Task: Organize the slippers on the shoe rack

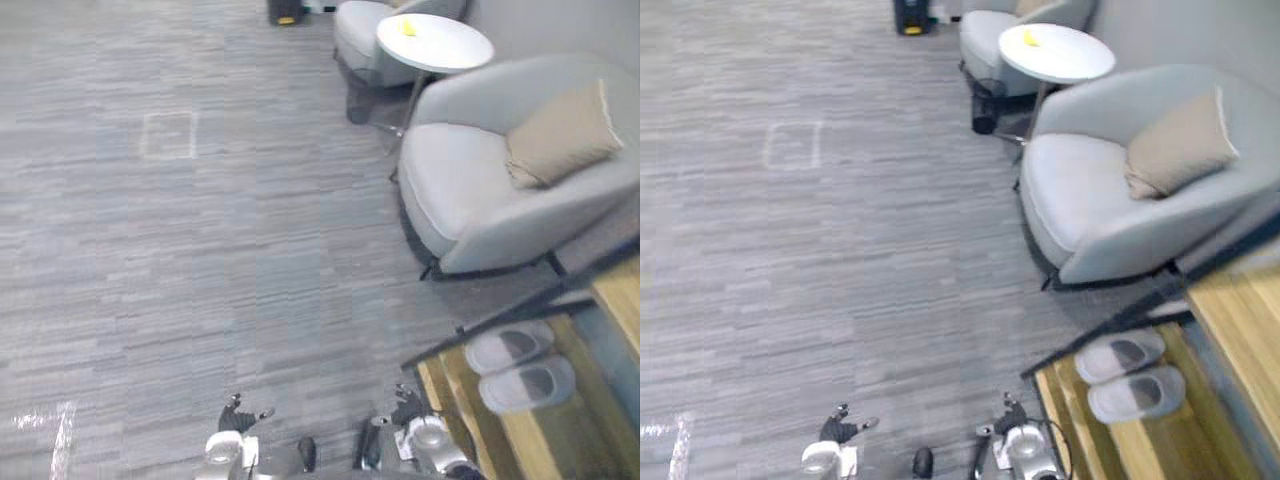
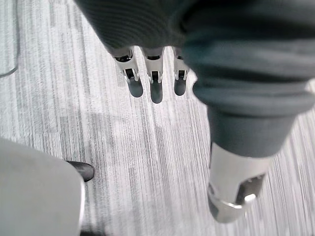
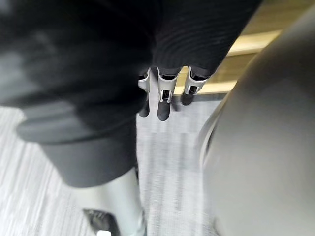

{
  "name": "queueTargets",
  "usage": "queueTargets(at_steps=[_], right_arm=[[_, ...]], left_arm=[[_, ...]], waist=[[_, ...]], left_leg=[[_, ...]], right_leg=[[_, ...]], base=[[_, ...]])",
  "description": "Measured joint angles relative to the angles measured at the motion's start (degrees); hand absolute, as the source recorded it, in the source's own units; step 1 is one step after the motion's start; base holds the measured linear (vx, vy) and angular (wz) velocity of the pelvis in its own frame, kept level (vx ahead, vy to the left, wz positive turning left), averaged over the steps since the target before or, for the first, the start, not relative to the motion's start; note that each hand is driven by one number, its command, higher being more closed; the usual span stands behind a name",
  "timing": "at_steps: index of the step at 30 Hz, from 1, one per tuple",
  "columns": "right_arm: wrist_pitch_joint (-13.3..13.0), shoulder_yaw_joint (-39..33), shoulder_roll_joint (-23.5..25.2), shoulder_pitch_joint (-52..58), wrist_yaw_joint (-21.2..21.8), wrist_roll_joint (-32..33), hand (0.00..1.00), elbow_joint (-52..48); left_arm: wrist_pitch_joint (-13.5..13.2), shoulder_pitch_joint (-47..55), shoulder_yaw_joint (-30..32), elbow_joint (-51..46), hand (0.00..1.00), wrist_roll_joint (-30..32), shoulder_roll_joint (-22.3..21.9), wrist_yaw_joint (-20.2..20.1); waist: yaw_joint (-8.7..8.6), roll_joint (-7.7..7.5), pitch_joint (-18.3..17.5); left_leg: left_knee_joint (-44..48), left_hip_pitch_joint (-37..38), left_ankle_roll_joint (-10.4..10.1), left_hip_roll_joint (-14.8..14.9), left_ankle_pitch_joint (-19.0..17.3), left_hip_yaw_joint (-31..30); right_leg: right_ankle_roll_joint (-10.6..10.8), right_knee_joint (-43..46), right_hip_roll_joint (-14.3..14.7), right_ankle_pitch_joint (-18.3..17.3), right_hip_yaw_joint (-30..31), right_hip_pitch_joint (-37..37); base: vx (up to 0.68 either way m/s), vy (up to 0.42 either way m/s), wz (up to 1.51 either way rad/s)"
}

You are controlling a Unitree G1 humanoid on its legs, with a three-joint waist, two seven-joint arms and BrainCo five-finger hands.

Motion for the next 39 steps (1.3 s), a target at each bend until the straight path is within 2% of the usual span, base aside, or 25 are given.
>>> queueTargets(at_steps=[1,3,5,6,8,10,13,14,15,16,17,18,19,21,23,24,25,28,30,33,35,36,37,38,39], right_arm=[[0.0,-0.2,0.1,0.9,0.0,0.0,0.00,0.1],[0.0,-1.6,0.1,0.5,0.0,0.0,0.00,0.1],[0.0,-1.5,-0.1,-0.6,-0.5,0.0,0.00,-0.5],[0.1,-0.4,0.3,-0.6,-0.5,0.2,0.00,-1.1],[0.1,0.9,1.5,-0.9,-0.8,0.5,0.00,-1.0],[0.1,0.9,2.4,-0.9,-1.1,1.6,0.00,-1.2],[0.1,0.6,1.4,-2.0,-1.6,2.5,0.00,-1.2],[0.1,0.6,1.0,-2.7,-1.6,2.5,0.00,-1.2],[0.0,0.7,0.8,-3.4,-1.6,2.5,0.00,-1.0],[0.0,0.8,0.8,-3.6,-1.6,2.5,0.00,-0.9],[-0.1,0.8,1.3,-3.6,-1.6,2.5,0.00,-0.4],[-0.3,0.7,2.4,-3.8,-1.5,2.5,0.00,-0.5],[-0.4,0.7,2.5,-3.8,-1.5,2.5,0.00,-0.6],[-0.4,0.6,3.1,-2.8,-1.4,2.2,0.00,-0.6],[-0.3,0.5,3.5,-1.8,-1.3,2.1,0.00,-0.9],[-0.3,0.6,4.2,-0.4,-1.2,2.0,0.00,-1.4],[-0.3,0.6,4.5,-0.2,-1.0,2.0,0.00,-1.4],[-0.5,0.6,4.6,-0.4,-1.0,2.0,0.00,-1.4],[-0.9,0.6,4.1,-0.8,-1.0,2.0,0.00,-1.5],[-0.8,0.7,4.0,-1.4,-1.0,2.0,0.00,-1.5],[-0.7,0.7,4.1,-1.3,-1.0,2.0,0.00,-1.5],[-0.7,0.2,3.7,-0.5,-1.0,2.0,0.00,-2.1],[-0.7,0.1,3.7,-0.4,-1.0,2.0,0.00,-2.3],[-0.5,-1.6,3.9,0.0,-1.0,2.1,0.00,-3.3],[-0.4,-1.6,3.7,0.3,-1.0,2.1,0.00,-4.1]], left_arm=[[-0.1,0.3,0.3,-0.1,0.00,0.0,0.1,0.1],[-0.1,1.0,2.3,-0.3,0.00,-0.2,-0.6,0.1],[-0.2,0.8,6.3,-1.3,0.00,-0.4,-2.7,0.1],[-0.2,0.8,9.2,-2.9,0.00,-0.9,-4.1,0.1],[-0.3,0.2,8.9,-3.5,0.00,-0.9,-3.5,0.1],[-0.3,-0.4,8.7,-4.7,0.00,-0.8,-3.0,0.0],[-1.2,-1.2,8.8,-5.7,0.00,-1.2,-2.6,0.0],[-1.3,-1.7,8.9,-6.1,0.00,-1.4,-2.6,0.0],[-1.3,-1.7,9.0,-6.8,0.00,-1.5,-2.6,0.1],[-1.3,-1.7,9.0,-6.8,0.00,-1.7,-2.6,0.1],[-1.3,-1.8,9.4,-6.7,0.00,-2.3,-2.2,0.1],[-1.3,-1.7,9.5,-6.7,0.00,-2.3,-1.3,0.1],[-1.2,-1.7,9.5,-6.7,0.00,-2.3,-1.2,0.1],[-1.1,-1.7,8.7,-5.5,0.00,-2.2,-0.8,0.8],[-0.5,-1.7,7.6,-4.6,0.00,-1.6,-0.2,1.1],[0.0,-1.2,7.1,-4.4,0.00,-0.6,-0.3,1.2],[0.0,-0.9,7.0,-4.4,0.00,-0.6,-0.5,1.2],[0.0,-1.0,6.8,-4.4,0.00,-0.6,-1.0,1.2],[0.0,-1.0,7.0,-4.3,0.00,-0.6,-1.7,1.2],[0.0,-0.7,6.7,-4.3,0.00,-0.1,-1.4,1.2],[0.0,0.7,6.6,-4.3,0.00,0.0,-1.3,1.2],[-0.1,1.6,6.6,-4.3,0.00,0.2,-1.6,1.1],[-0.1,1.7,6.6,-4.3,0.00,0.3,-1.6,1.1],[-0.2,1.8,7.7,-4.3,0.00,0.4,-3.2,1.1],[-0.1,1.8,9.8,-4.4,0.00,0.4,-4.1,1.1]], waist=[[-0.04,-0.66,-0.4],[0.31,0.86,-1.0],[0.57,2.77,-0.2],[1.65,3.77,0.7],[2.85,3.17,1.5],[2.91,1.66,2.2],[3.50,0.16,3.0],[3.95,0.16,3.1],[5.23,0.00,3.2],[5.90,0.15,3.1],[6.69,-1.48,3.3],[6.76,-3.19,2.8],[6.74,-3.25,2.8],[6.31,-3.00,2.9],[5.69,-2.59,3.2],[4.72,-1.92,3.4],[4.02,-1.81,3.3],[2.73,-1.73,3.4],[2.02,-1.47,3.6],[0.42,-2.01,3.5],[0.40,-3.22,3.0],[-0.38,-2.76,1.9],[-0.47,-2.57,1.7],[-0.36,0.39,0.7],[-0.54,1.86,0.9]], left_leg=[[3.6,-0.3,-0.5,-0.2,-3.0,-3.3],[8.3,-1.5,-2.9,1.4,-5.6,-4.8],[24.5,-9.5,-5.1,3.6,-6.2,1.3],[38.9,-15.8,-7.8,8.3,-4.3,10.0],[45.0,-18.2,-6.6,13.0,-5.7,16.5],[43.9,-21.7,-6.4,14.9,-7.5,20.5],[28.4,-27.6,-5.6,12.0,-6.3,22.2],[20.7,-29.4,-5.2,10.3,-2.9,22.3],[11.2,-29.7,-5.0,9.5,3.7,22.3],[10.5,-29.4,-5.0,9.5,6.8,22.3],[10.9,-28.3,-2.4,7.9,10.1,22.7],[12.1,-28.1,-1.1,6.3,7.7,22.9],[13.1,-27.9,-0.7,6.1,7.1,22.8],[15.3,-22.8,0.6,5.6,1.2,21.8],[15.1,-18.0,0.7,5.1,-1.0,20.4],[12.7,-11.9,1.2,5.0,-2.3,18.6],[10.9,-9.0,1.7,5.0,-2.6,17.4],[6.3,-3.2,1.9,5.0,-3.2,14.2],[3.3,1.1,1.5,5.1,-3.7,12.0],[0.1,6.3,-1.4,4.6,-5.4,8.8],[0.7,9.3,-3.3,3.8,-6.8,6.3],[3.8,10.4,-3.5,4.3,-8.1,3.4],[4.4,10.3,-3.6,4.5,-8.2,3.2],[13.0,7.5,-4.3,7.1,-7.9,3.3],[23.5,3.4,-6.8,8.4,-5.6,5.7]], right_leg=[[-1.8,0.3,0.1,2.9,-0.8,0.6],[-2.7,0.6,1.2,2.7,-3.3,1.7],[-4.4,-2.6,3.6,1.4,-7.0,5.4],[-5.7,-5.4,6.1,0.7,-8.5,10.0],[-7.0,-7.8,7.5,-0.4,-9.5,14.8],[-6.5,-11.7,7.2,-1.1,-11.4,20.2],[-4.5,-15.0,4.9,-2.9,-15.0,23.9],[-3.3,-15.0,3.9,-4.1,-16.3,24.6],[-1.8,-15.0,3.4,-5.6,-16.6,25.8],[-1.1,-15.0,3.3,-6.1,-16.5,26.4],[0.1,-15.0,2.2,-7.0,-15.9,28.2],[0.2,-12.5,0.3,-6.8,-15.9,27.9],[0.2,-10.6,-0.2,-6.8,-15.8,27.5],[1.8,14.1,-4.4,-3.8,-12.1,20.6],[0.5,30.5,-6.1,-1.9,-9.1,15.1],[0.6,41.4,-5.7,-2.5,-7.6,9.9],[0.3,42.7,-5.1,-3.3,-8.0,7.3],[-0.8,36.7,-3.2,-6.2,-10.3,0.3],[-1.2,22.2,-0.7,-5.9,-12.0,-2.9],[-0.2,-4.9,2.9,3.7,-11.7,-4.0],[-2.4,-7.6,3.4,5.9,-10.4,-5.0],[-7.0,-4.7,4.1,11.4,-8.7,-4.9],[-7.3,-4.2,4.2,11.8,-8.8,-4.9],[-8.6,-2.1,5.8,9.2,-12.0,-3.6],[-9.2,-2.2,7.6,7.1,-12.9,-1.4]], base=[[0.49,-0.355,1.78],[0.40,-0.245,1.01],[0.41,-0.205,0.70],[0.36,-0.173,0.26],[0.49,-0.226,0.18],[0.41,-0.154,0.45],[0.34,0.028,0.70],[0.38,0.114,0.41],[0.41,0.142,0.25],[0.49,0.180,0.01],[0.53,0.169,0.09],[0.54,0.164,0.18],[0.52,0.171,0.23],[0.56,0.260,0.13],[0.50,0.214,0.36],[0.70,0.228,0.66],[0.59,0.154,0.67],[0.48,0.045,0.62],[0.46,-0.007,0.53],[0.56,-0.080,0.76],[0.68,-0.191,0.86],[0.64,-0.198,0.87],[0.69,-0.205,0.91],[0.56,-0.169,0.46],[0.99,-0.260,0.17]])
